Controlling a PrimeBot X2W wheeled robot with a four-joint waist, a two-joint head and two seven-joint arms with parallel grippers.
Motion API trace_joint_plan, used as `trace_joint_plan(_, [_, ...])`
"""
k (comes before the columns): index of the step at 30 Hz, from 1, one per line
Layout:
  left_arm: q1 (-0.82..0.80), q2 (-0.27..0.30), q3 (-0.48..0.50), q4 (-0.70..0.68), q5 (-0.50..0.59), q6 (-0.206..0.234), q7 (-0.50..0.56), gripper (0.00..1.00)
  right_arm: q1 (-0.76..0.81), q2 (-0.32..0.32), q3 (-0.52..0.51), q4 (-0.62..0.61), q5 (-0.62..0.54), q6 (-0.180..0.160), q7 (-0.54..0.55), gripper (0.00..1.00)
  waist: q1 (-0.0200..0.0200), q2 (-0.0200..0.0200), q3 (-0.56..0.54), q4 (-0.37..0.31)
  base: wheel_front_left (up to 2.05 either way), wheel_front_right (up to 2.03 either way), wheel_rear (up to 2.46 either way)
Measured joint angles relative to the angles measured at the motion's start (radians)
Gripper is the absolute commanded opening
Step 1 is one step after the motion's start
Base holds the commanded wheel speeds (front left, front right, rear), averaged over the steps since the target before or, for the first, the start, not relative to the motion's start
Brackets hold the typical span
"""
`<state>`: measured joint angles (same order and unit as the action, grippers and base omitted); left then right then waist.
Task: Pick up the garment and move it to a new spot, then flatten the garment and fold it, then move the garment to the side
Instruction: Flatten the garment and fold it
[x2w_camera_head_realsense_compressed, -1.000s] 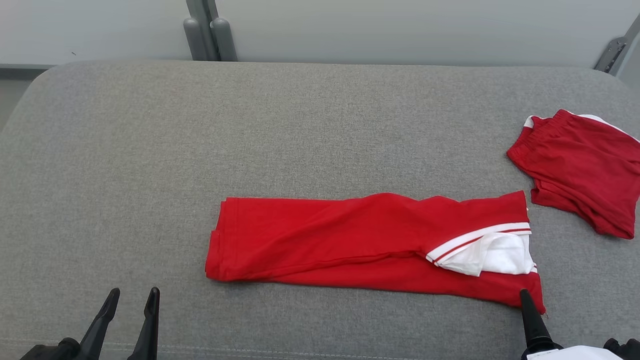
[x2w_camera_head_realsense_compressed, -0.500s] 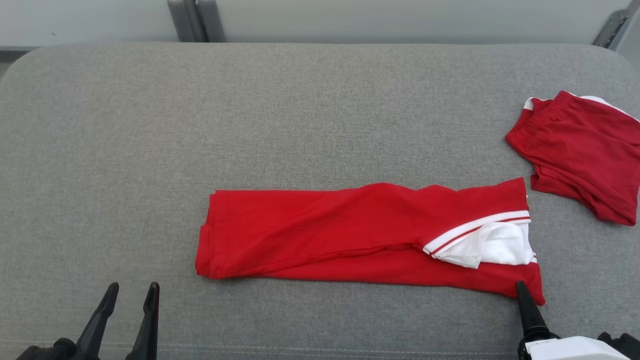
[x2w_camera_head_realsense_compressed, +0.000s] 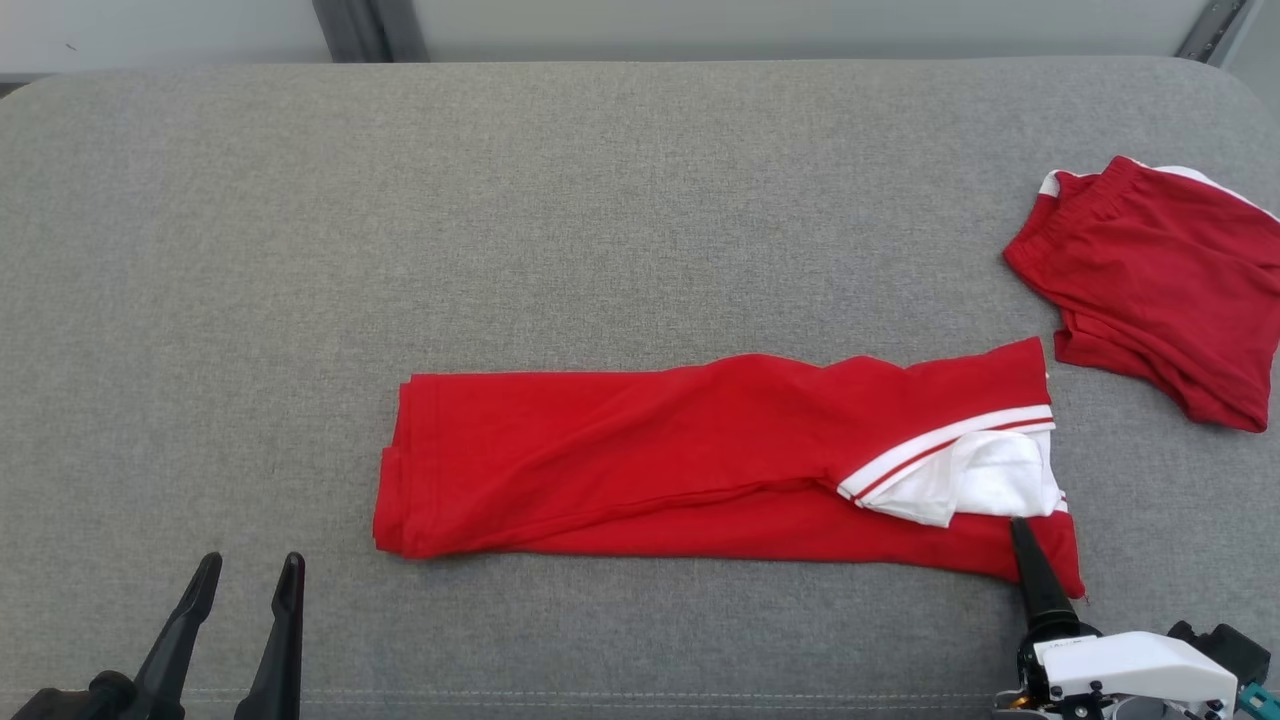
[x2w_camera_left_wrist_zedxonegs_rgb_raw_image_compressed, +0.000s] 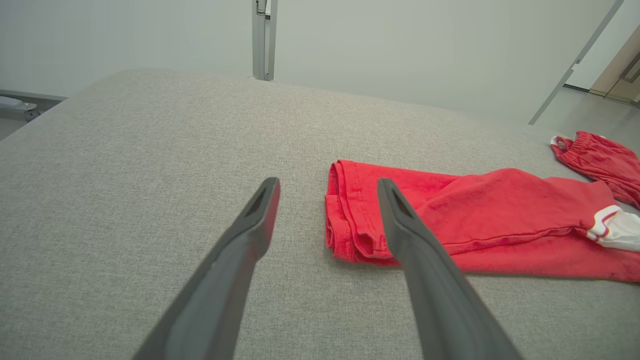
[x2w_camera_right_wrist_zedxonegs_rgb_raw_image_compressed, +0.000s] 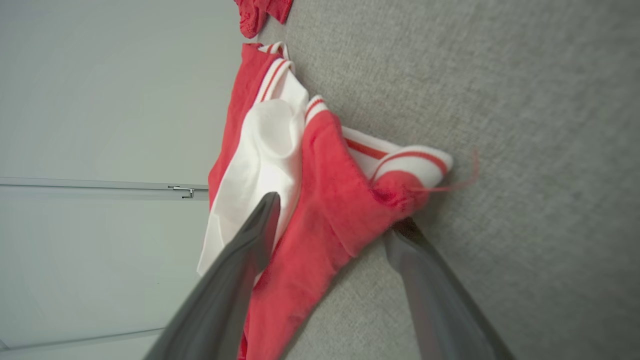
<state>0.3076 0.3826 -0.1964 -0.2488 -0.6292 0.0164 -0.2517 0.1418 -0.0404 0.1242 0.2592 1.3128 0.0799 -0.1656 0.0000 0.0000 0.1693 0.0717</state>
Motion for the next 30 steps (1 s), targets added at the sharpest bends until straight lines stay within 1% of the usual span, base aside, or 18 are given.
trace_joint_plan(2, [0.000,0.000,0.001,0.000,0.009,-0.001,0.000,1.00,-0.013,0.000,0.003,0.012,0.000,0.007,0.000,1.00,0.0000,0.0000,0.000,-0.001,0.00,0.00,0.00])
trace_joint_plan(7, [0.000,0.000,0.003,0.000,0.009,-0.007,0.000,1.00,-0.045,-0.001,0.008,0.038,-0.002,0.009,0.000,1.00,0.0000,0.0000,0.001,-0.002,0.00,0.00,0.00])
trace_joint_plan(9, [0.001,0.000,0.003,0.001,0.009,-0.008,0.000,1.00,-0.058,-0.001,0.009,0.049,-0.004,0.017,0.000,1.00,0.0000,0.0000,0.002,-0.001,0.00,0.00,0.00])
trace_joint_plan(18, [0.001,0.002,0.005,-0.002,0.009,-0.016,0.000,1.00,-0.121,-0.010,0.004,0.084,-0.013,0.019,-0.001,1.00,0.0000,0.0000,0.020,0.003,0.00,0.00,0.00])
trace_joint_plan(20, [0.001,0.002,0.005,-0.002,0.009,-0.017,0.000,1.00,-0.138,-0.010,-0.002,0.095,-0.013,0.025,-0.003,1.00,0.0000,0.0000,0.025,0.005,0.00,0.00,0.00])
trace_joint_plan(21, [0.001,0.002,0.006,-0.001,0.009,-0.017,0.000,1.00,-0.144,-0.011,-0.003,0.103,-0.013,0.026,-0.004,0.87,0.0000,0.0000,0.027,0.006,0.00,0.00,0.00])
trace_joint_plan(22, [0.001,0.002,0.006,-0.001,0.009,-0.017,0.000,1.00,-0.149,-0.011,-0.004,0.108,-0.013,0.026,-0.006,0.47,0.0000,0.0000,0.027,0.006,0.00,0.00,0.00])
trace_joint_plan(23, [0.001,0.003,0.007,-0.001,0.009,-0.017,0.000,1.00,-0.152,-0.010,-0.005,0.113,-0.013,0.026,-0.006,0.21,0.0000,0.0000,0.028,0.007,0.00,0.00,0.00])
trace_joint_plan(24, [0.001,0.003,0.007,-0.001,0.009,-0.017,0.000,1.00,-0.154,-0.011,-0.006,0.116,-0.013,0.028,-0.007,0.00,0.0000,0.0000,0.028,0.007,0.00,0.00,0.00])
trace_joint_plan(25, [0.001,0.002,0.007,-0.001,0.009,-0.017,0.000,1.00,-0.154,-0.011,-0.006,0.119,-0.013,0.034,-0.008,0.00,0.0000,0.0000,0.028,0.007,0.00,0.00,0.00])
trace_joint_plan(30, [0.001,0.002,0.012,0.001,0.009,-0.017,0.000,1.00,-0.154,-0.021,-0.013,0.145,-0.013,0.034,-0.018,0.00,0.0000,0.0000,0.027,0.005,0.00,0.00,0.00])
